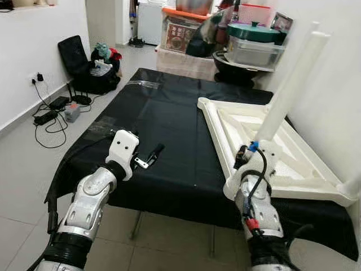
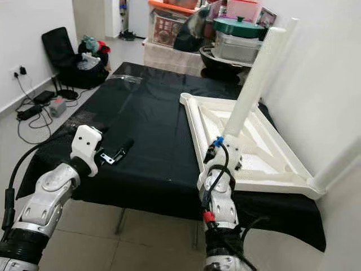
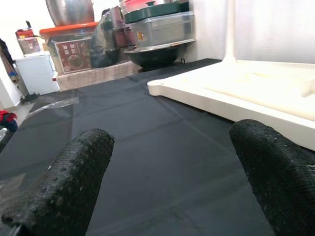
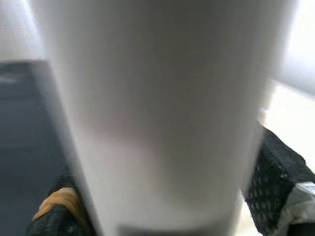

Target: Building children table

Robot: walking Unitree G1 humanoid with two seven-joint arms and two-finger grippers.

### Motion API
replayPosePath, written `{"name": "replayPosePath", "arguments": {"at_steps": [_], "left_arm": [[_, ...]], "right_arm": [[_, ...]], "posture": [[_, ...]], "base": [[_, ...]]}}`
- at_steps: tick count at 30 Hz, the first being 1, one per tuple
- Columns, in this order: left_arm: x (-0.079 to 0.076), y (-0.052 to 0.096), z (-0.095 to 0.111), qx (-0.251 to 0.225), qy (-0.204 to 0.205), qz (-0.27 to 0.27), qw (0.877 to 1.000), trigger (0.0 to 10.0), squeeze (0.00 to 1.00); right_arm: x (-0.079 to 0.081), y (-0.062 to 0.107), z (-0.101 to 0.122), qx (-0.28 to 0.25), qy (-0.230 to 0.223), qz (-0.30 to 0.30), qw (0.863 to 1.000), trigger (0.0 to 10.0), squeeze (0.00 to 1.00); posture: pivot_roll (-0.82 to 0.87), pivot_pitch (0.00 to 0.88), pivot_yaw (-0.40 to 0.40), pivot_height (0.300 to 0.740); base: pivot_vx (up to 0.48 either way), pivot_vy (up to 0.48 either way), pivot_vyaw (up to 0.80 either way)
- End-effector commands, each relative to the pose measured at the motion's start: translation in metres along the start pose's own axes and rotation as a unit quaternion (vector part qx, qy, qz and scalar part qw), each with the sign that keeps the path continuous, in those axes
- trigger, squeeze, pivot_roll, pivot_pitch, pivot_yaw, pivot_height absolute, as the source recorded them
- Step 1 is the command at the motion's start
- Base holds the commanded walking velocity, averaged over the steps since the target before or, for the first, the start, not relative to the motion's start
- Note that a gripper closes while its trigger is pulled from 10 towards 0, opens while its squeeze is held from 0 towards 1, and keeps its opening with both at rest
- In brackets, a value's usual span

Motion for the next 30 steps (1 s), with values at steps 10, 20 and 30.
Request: {"name": "replayPosePath", "arguments": {"at_steps": [10,20,30], "left_arm": [[0.002,-0.003,0.003,-0.004,-0.010,-0.004,1.000,10.0,0.00],[0.000,0.002,0.002,-0.002,-0.009,-0.010,1.000,10.0,0.00],[-0.004,0.005,-0.002,0.002,-0.003,-0.008,1.000,10.0,0.00]], "right_arm": [[0.072,0.019,0.022,-0.057,0.126,0.394,0.909,10.0,0.00],[0.085,0.016,0.007,-0.031,0.127,0.406,0.904,10.0,0.00],[0.073,-0.006,-0.001,0.007,0.097,0.342,0.935,0.0,0.00]], "posture": [[0.13,0.000,-0.147,0.740],[0.14,0.000,-0.161,0.740],[0.15,0.000,-0.168,0.740]], "base": [[0.000,0.000,0.00],[0.000,0.000,0.00],[0.000,0.000,0.00]]}}
Point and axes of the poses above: a point about 5 cm out from each wrist's last joint towards the gripper, its own y axis pointing back from the gripper into the wrist, its own z axis along the axis of the wrist's last joint, x = y × z, the point moved 4 cm from there along -y, pointing out of the wrist towards the gripper, and after that the axes turned 3 degrees about y, right-handed, at the moved point
